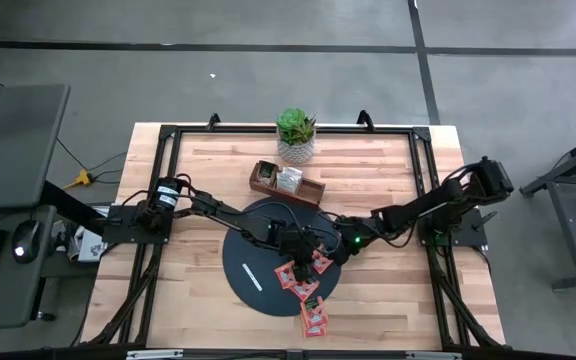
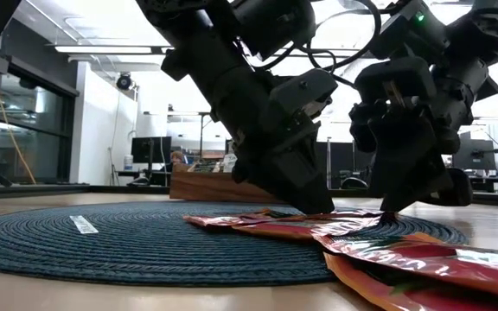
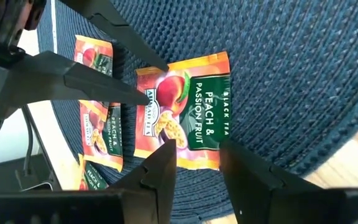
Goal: Pick & Place Tea
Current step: Put the orange tea bag into the right section of the wooden organizer
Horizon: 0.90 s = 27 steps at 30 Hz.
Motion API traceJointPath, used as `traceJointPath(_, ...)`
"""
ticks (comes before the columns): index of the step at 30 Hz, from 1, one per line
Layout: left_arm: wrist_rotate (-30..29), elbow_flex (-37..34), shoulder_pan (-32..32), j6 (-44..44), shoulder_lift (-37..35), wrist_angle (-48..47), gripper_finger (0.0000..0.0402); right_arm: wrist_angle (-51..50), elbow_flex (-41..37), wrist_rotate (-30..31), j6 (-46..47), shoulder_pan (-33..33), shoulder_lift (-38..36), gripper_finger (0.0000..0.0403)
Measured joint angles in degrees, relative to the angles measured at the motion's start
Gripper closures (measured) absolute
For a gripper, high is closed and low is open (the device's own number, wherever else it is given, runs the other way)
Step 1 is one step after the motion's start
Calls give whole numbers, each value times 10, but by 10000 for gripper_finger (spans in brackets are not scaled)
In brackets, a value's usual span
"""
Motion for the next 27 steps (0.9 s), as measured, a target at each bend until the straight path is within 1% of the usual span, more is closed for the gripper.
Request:
traceJointPath(9, 0, 0, 0, 0, 0, 0, 287, -23, 0, -6, -8, -12, -4, 281)
traceJointPath(17, 1, 0, 0, 0, 0, 0, 287, -26, 0, -23, -12, -14, -4, 281)
traceJointPath(22, 1, 0, 0, 0, 0, 1, 287, -14, 0, -20, -9, -3, -4, 281)
traceJointPath(27, -1, -1, 0, -1, 0, 6, 287, -2, 0, -4, -7, -2, -4, 281)
